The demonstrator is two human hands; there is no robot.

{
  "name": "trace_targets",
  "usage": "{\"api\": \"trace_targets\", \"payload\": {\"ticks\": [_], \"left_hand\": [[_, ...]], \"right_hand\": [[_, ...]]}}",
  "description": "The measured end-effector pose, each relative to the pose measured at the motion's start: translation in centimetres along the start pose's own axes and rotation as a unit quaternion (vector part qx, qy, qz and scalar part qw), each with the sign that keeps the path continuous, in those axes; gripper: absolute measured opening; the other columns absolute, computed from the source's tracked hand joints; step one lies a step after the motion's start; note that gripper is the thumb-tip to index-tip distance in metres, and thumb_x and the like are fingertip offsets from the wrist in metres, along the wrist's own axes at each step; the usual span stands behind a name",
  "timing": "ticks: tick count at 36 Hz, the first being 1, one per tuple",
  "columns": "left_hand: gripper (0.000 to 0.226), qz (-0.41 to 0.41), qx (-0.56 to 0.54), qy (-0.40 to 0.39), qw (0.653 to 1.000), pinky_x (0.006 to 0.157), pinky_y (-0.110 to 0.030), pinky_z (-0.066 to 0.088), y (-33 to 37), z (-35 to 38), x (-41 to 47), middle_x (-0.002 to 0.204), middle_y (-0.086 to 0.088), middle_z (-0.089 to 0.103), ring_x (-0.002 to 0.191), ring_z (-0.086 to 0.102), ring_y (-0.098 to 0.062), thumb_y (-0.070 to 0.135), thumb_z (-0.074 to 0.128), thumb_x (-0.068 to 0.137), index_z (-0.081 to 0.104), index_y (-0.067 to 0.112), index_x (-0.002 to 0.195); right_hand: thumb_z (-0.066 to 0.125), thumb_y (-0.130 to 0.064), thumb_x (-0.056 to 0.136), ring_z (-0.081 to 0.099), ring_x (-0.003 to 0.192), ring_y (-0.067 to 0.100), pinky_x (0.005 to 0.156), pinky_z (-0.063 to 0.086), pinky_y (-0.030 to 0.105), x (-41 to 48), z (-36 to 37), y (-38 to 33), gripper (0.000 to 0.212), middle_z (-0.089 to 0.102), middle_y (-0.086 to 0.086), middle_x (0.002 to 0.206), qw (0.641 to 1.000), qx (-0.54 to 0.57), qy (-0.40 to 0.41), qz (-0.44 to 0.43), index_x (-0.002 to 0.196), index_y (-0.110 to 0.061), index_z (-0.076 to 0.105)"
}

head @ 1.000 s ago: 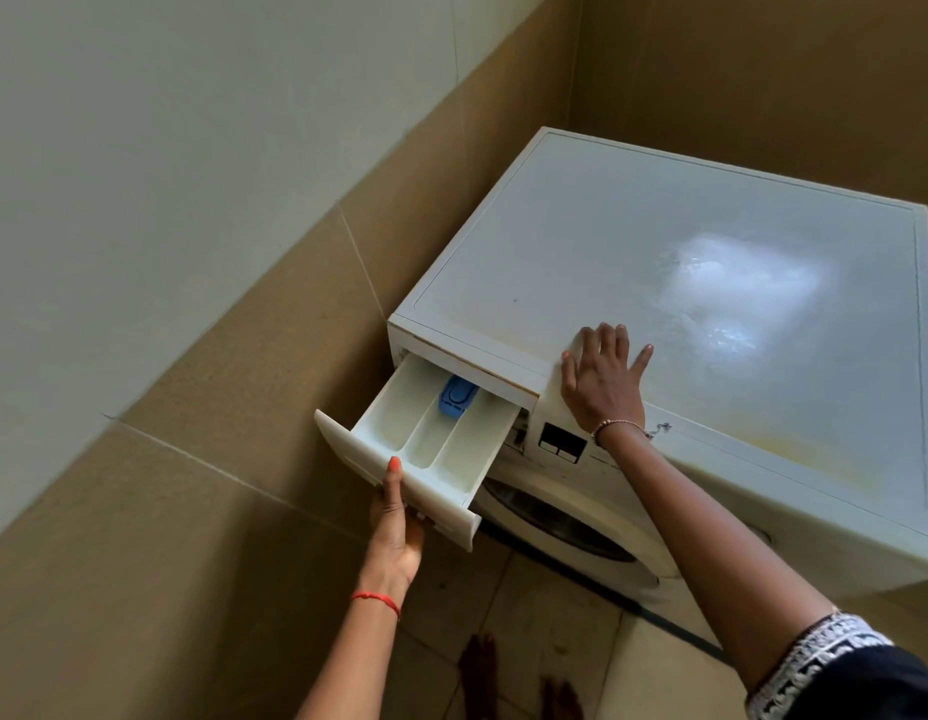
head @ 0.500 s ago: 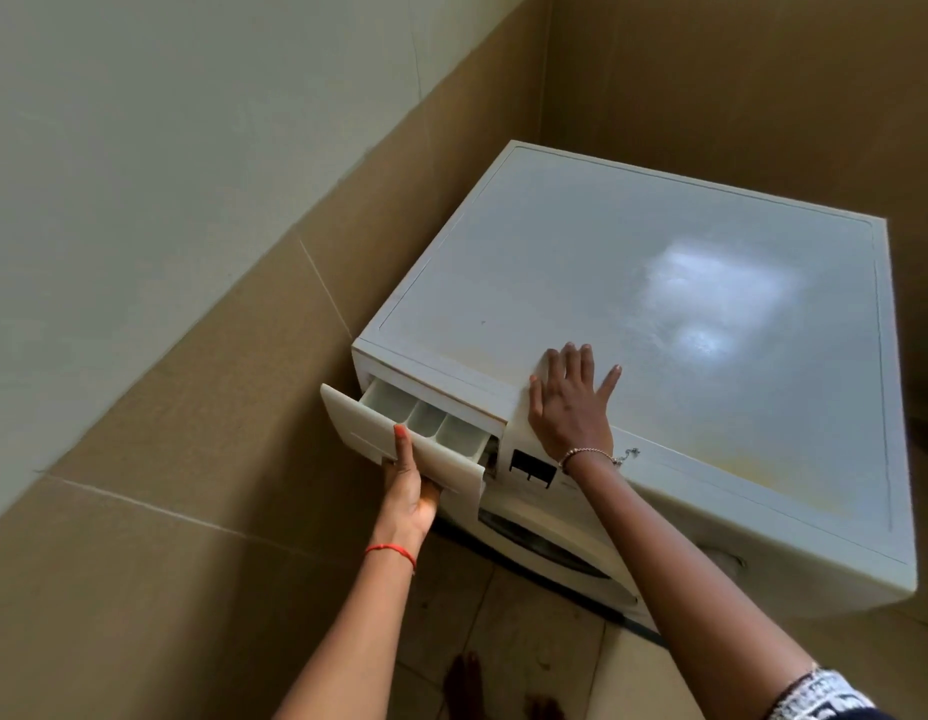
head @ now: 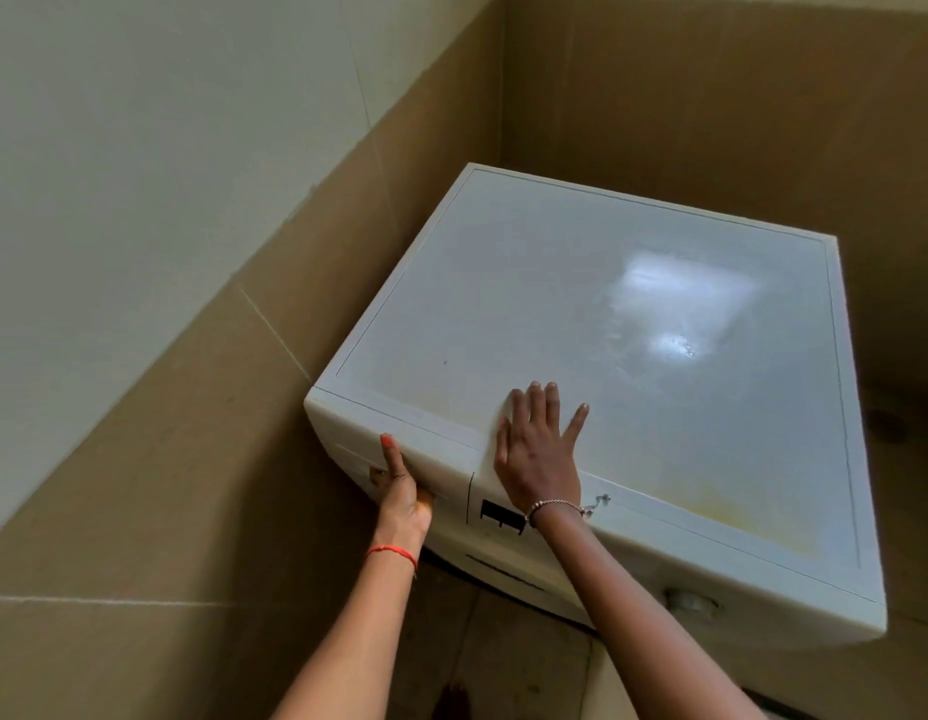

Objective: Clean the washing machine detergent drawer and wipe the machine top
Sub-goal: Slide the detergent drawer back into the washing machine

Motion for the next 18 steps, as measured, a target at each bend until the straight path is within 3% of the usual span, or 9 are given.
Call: {"api": "trace_targets", "payload": {"ticks": [11, 15, 18], "left_hand": [[0.080, 0.002, 0.022, -0.006, 1.000, 0.107, -0.052, 0.033, 0.0, -0.4, 0.6, 0.140, -0.015, 0.041, 0.130, 0.040, -0.033, 0.050, 0.051, 0.086, 0.009, 0.024, 0.149], [0.089, -0.007, 0.078, 0.026, 0.997, 0.112, -0.050, 0.029, 0.7, -1.2, 0.1, 0.139, -0.015, 0.043, 0.132, 0.038, -0.032, 0.054, 0.060, 0.074, 0.021, 0.017, 0.144], [0.086, 0.003, 0.162, 0.054, 0.985, 0.113, -0.044, 0.026, 2.1, -1.5, -1.0, 0.142, -0.016, 0.039, 0.134, 0.034, -0.033, 0.049, 0.063, 0.079, 0.022, 0.011, 0.144]], "right_hand": [[-0.015, -0.043, 0.074, -0.004, 0.145, 0.027, 0.108, -0.017, 0.055, -0.1, -0.4, 0.0, 0.086, 0.008, 0.011, 0.157, 1.000, 0.030, 0.003, 0.001, 0.148, -0.012, 0.016], [-0.016, -0.046, 0.070, -0.004, 0.145, 0.025, 0.109, -0.017, 0.053, -0.3, -0.7, 0.1, 0.090, 0.007, 0.009, 0.157, 0.999, 0.043, -0.007, -0.005, 0.148, -0.014, 0.016], [-0.016, -0.047, 0.066, -0.006, 0.145, 0.022, 0.109, -0.018, 0.048, -0.4, -0.9, 0.5, 0.093, 0.004, 0.006, 0.158, 0.998, 0.058, -0.027, -0.008, 0.148, -0.017, 0.014]]}}
Point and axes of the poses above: each hand's wrist, its own x-axis towards the middle knuckle, its own z-axis out of the palm, y = z × x, the point moved 8 cm from there along x, towards the middle knuckle
